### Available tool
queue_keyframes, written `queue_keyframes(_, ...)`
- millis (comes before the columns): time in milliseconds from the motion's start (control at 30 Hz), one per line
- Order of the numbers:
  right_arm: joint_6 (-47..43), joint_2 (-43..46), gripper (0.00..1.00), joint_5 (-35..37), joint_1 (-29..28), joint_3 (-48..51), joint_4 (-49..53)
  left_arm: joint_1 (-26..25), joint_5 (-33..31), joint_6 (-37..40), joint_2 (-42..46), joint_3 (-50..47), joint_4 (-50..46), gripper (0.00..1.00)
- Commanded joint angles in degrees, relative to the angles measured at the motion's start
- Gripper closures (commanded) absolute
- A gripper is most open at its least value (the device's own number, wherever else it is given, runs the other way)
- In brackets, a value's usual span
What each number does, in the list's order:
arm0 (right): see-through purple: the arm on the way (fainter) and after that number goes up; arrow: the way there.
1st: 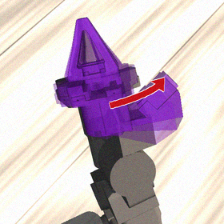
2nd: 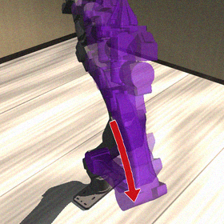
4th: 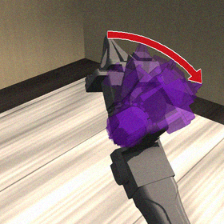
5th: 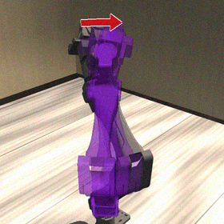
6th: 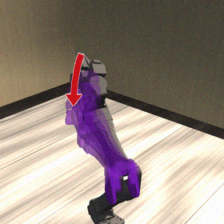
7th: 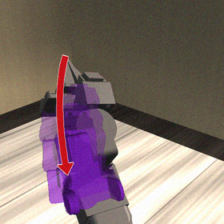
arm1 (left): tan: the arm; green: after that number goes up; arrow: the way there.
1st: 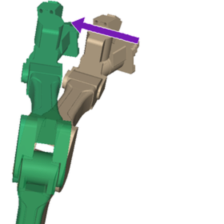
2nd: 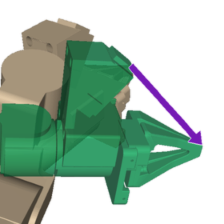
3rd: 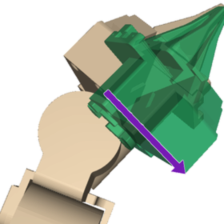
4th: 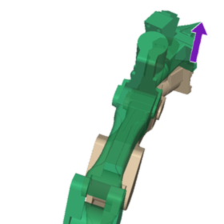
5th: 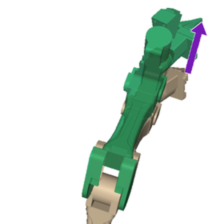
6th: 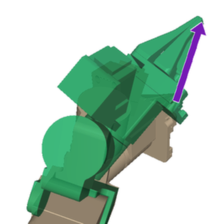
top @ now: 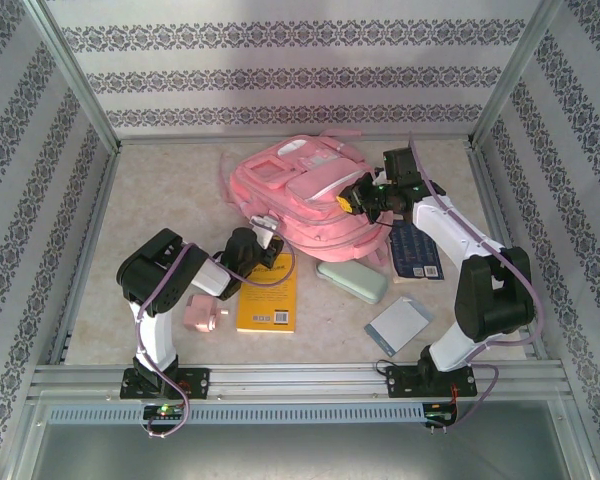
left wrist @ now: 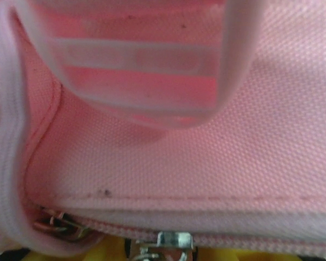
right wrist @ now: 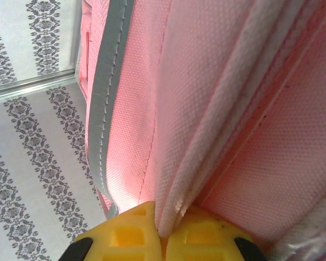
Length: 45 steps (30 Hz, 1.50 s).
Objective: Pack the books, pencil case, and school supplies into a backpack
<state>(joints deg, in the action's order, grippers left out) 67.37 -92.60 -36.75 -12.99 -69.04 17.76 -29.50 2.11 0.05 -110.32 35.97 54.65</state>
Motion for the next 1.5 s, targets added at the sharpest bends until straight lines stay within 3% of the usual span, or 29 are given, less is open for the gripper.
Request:
queue_keyframes(0, -0.4, 2.4, 1.0, -3.9, -0.9, 0.6, -4.1, 0.5, -1.3, -0.7, 0.4, 1.4, -3.4, 0.72)
queue_keyframes(300, -1.5, 2.5, 1.0, -2.7, -1.0, 0.9, -3.2, 0.5, -1.8, 0.7, 1.5, 1.3, -4.8, 1.0)
queue_keyframes(767, -1.1, 0.7, 1.0, 2.0, -1.0, -0.6, -2.0, 0.2, 1.1, -0.3, 6.1, -2.8, -5.3, 1.0)
queue_keyframes(1467, 1.8, -3.3, 1.0, 8.5, -3.0, -4.2, -0.5, -6.0, 1.7, -1.5, 9.5, -4.0, -8.5, 1.0)
